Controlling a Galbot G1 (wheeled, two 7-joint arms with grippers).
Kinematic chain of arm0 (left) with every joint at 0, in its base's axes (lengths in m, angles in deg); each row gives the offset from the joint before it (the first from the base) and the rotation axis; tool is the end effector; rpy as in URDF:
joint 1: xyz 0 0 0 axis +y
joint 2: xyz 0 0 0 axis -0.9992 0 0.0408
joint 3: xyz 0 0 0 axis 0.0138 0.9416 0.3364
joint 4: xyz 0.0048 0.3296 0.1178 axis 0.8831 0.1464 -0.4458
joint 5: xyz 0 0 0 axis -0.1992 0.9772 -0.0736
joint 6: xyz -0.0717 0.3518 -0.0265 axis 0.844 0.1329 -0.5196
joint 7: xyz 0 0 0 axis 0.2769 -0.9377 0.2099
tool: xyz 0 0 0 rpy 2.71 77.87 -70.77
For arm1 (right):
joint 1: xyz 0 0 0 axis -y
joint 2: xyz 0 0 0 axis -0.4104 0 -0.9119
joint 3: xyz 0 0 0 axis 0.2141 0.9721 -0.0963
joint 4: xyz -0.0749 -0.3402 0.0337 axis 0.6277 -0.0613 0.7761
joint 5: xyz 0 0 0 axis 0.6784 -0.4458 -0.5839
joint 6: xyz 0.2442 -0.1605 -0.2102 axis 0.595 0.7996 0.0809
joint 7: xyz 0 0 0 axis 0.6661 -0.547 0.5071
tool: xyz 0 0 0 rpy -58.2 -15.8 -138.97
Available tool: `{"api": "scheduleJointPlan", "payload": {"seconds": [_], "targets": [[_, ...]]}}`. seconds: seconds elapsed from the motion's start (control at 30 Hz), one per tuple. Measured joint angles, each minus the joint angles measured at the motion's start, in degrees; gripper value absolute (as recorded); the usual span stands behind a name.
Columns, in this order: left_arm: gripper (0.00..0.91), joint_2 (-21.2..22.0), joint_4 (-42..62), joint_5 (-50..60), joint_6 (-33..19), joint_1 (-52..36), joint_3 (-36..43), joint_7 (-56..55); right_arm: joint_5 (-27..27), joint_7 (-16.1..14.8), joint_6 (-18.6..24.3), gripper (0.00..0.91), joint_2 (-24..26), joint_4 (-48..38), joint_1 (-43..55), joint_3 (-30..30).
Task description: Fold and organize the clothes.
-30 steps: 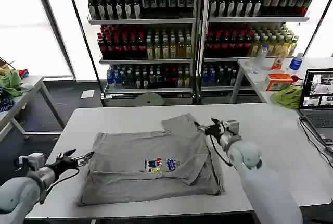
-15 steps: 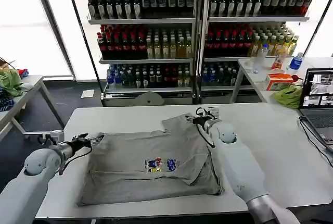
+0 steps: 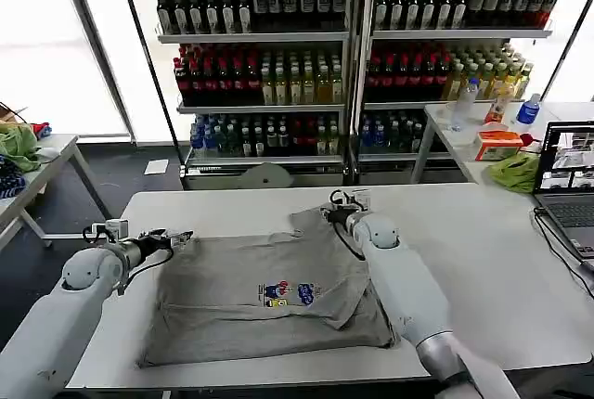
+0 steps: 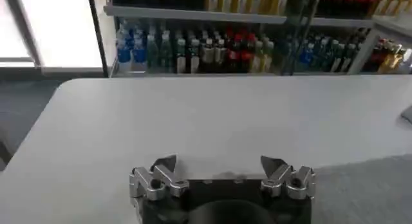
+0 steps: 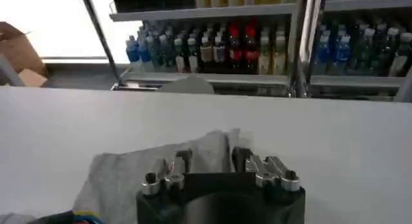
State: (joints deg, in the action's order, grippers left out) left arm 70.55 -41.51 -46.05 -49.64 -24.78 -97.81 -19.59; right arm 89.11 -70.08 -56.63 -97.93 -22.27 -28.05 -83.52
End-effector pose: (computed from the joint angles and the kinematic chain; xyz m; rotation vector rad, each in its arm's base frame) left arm 0.4620 0.2248 -0.2851 -0.2655 -2.4912 0.0698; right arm 0.5624 0.0521 -0.2828 0.4214 -2.5044 -0.0331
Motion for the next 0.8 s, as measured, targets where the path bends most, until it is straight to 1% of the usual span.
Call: {"api": "scheduleJointPlan", "payload": {"seconds": [0.1, 0.13, 0.17, 0.2, 0.37, 0.4, 0.43, 0.47, 0.5, 0.53, 0.73, 0.8], "targets": [[0.887, -0.04, 0.07, -0.02, 0.12, -0.04, 0.15, 0.05, -0.13, 0.0, 0.0, 0.0, -0.18, -0.19, 0.12, 0.17], [0.836, -0.07, 0.07, -0.03, 0.16, -0.04, 0.19, 0.05, -0.16, -0.01, 0.0, 0.0, -0.24, -0.3, 0.17, 0.17], [0.725, -0.12, 0.07, -0.03, 0.23, -0.01, 0.19, 0.05, -0.19, -0.02, 0.0, 0.0, -0.35, -0.43, 0.21, 0.16], [0.665, -0.19, 0.05, -0.05, 0.3, 0.06, 0.19, 0.06, -0.23, -0.02, 0.0, 0.0, -0.47, -0.58, 0.25, 0.15], [0.625, -0.41, -1.07, -0.34, 0.6, 1.13, -0.15, 0.01, -0.38, -0.08, 0.01, 0.0, -0.77, -0.93, 0.33, 0.16], [0.595, -0.39, -1.39, -0.41, 0.7, 1.44, -0.28, -0.03, -0.39, -0.08, 0.02, 0.0, -0.82, -0.98, 0.34, 0.16], [0.514, -0.38, -1.66, -0.47, 0.81, 1.73, -0.45, -0.06, -0.41, -0.08, 0.02, 0.0, -0.83, -1.01, 0.36, 0.16], [0.373, -0.4, -2.0, -0.56, 0.97, 2.07, -0.64, -0.05, -0.42, -0.11, 0.02, 0.0, -0.82, -1.01, 0.39, 0.2], [0.373, -0.46, -2.3, -0.69, 1.09, 2.4, -0.82, -0.01, -0.42, -0.12, 0.02, 0.0, -0.81, -1.02, 0.41, 0.24], [0.292, -0.58, -2.56, -0.75, 1.16, 2.69, -1.01, 0.04, -0.44, -0.12, 0.03, 0.0, -0.8, -1.05, 0.46, 0.25], [0.282, -0.72, -4.32, -0.91, 1.39, 4.83, -2.37, -0.09, -0.66, -0.07, 0.07, 0.0, -1.03, -1.25, 0.55, 0.18], [0.212, -0.94, -4.78, -0.91, 1.44, 5.58, -2.81, -0.06, -0.67, -0.07, 0.06, 0.0, -1.03, -1.24, 0.59, 0.2]]}}
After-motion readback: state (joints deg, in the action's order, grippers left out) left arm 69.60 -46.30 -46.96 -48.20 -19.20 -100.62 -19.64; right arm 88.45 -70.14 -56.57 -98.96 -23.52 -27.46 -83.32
